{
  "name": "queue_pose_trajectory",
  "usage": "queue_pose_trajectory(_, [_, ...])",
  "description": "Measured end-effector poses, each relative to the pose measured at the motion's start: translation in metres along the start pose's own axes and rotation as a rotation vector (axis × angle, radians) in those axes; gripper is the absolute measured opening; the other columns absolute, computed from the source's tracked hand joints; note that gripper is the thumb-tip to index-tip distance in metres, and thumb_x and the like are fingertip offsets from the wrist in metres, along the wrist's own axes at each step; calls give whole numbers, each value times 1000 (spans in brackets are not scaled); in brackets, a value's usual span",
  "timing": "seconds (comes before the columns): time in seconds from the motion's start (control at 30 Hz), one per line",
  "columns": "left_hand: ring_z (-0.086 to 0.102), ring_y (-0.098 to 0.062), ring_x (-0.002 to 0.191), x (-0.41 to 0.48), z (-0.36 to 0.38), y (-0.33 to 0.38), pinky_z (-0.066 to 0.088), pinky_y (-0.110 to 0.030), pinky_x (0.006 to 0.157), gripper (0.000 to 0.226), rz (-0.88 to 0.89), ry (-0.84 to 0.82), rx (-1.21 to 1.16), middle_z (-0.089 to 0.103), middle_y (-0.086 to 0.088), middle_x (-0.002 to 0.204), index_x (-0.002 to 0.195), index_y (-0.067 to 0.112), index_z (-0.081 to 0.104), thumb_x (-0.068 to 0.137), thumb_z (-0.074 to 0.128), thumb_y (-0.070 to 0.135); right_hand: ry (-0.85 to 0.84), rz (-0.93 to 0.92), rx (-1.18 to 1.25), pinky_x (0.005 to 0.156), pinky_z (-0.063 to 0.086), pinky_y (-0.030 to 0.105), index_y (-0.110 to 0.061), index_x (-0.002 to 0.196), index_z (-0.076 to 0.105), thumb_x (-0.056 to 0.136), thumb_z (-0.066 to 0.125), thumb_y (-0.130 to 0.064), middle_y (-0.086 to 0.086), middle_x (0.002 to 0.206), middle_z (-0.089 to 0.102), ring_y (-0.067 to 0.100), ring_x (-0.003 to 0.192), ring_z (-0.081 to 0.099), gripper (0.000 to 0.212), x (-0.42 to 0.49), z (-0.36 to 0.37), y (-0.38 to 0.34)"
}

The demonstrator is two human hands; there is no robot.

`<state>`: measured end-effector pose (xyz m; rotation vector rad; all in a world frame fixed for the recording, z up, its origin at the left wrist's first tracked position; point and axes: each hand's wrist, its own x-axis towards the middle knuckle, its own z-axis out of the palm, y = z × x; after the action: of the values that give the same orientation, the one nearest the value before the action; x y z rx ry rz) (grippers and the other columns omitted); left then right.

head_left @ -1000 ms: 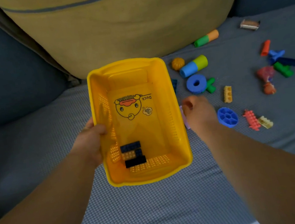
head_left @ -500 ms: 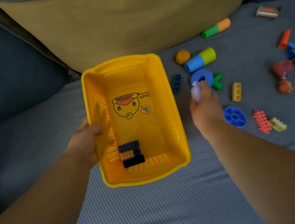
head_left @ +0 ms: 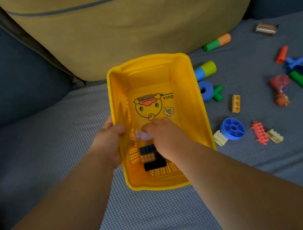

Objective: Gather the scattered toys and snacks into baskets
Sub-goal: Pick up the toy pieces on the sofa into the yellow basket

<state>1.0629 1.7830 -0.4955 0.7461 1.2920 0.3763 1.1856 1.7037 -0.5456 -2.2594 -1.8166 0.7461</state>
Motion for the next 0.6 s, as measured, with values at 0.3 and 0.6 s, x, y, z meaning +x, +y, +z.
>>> queue_pose_trajectory(0.3, [70,-37,85,3,4,-8,56,-57,81,45,-3,2,25,75,-12,92,108,26,66,87,44,-7,96,18,150,100,43,37,-24,139,44,96,50,-22,3,139,47,22,126,44,44,-9,-18,13])
queue_pose_trajectory(0.6, [68,-38,94,4,28,-14,54,-57,85,41,-31,-31,89,73,-13,99,96,30,63,91,43,-5,645,581,419,83,42,28,-15,124,56,96,49,-23,6,120,58,21,105,58,29,-47,-74,115])
